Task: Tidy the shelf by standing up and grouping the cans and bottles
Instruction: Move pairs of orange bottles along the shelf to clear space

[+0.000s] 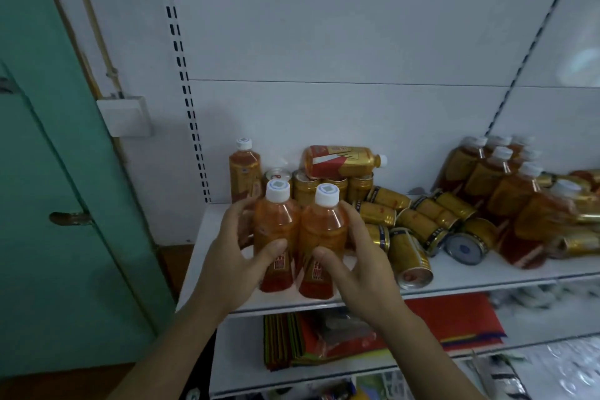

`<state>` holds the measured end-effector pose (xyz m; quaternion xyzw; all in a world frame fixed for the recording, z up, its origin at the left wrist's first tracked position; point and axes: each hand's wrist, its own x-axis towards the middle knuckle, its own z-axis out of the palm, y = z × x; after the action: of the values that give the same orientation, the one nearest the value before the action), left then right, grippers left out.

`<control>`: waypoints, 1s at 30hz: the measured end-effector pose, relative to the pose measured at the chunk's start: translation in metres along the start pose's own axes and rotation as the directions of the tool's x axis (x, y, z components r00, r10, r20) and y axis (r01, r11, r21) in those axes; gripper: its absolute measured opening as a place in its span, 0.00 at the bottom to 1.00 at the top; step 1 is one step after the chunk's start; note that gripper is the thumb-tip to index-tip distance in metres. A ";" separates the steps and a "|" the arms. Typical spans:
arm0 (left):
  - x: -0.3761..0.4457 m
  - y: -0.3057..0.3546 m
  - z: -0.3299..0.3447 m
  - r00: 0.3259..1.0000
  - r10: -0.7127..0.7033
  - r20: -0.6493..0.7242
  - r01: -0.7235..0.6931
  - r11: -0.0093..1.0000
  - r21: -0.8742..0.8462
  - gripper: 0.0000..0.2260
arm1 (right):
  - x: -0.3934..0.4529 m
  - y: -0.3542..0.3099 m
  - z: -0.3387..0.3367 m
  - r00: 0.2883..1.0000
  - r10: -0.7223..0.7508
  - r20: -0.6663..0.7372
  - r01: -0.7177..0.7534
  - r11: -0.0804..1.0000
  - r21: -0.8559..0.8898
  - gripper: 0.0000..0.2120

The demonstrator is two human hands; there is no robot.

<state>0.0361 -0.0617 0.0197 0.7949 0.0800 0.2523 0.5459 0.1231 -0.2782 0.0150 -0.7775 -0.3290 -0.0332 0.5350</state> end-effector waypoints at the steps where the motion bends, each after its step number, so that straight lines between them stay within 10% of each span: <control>1: -0.004 0.006 0.004 1.000 0.022 0.001 -0.022 0.999 -0.024 0.33 | -0.008 -0.007 -0.008 0.999 -0.001 -0.035 0.000 1.000 -0.017 0.40; 16: -0.055 0.121 0.225 0.842 0.323 0.433 -0.210 0.934 -0.288 0.28 | -0.183 -0.003 -0.201 0.808 0.094 -0.582 -0.241 0.953 -0.182 0.39; 30: -0.108 0.229 0.525 0.682 0.378 0.626 -0.208 0.921 -0.330 0.27 | -0.304 0.090 -0.468 0.658 0.214 -0.722 -0.452 0.879 -0.152 0.42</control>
<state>0.1655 -0.6288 0.0485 0.7643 -0.2838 0.0371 0.5779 0.0752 -0.8413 0.0182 -0.8317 0.0528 -0.2709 0.4818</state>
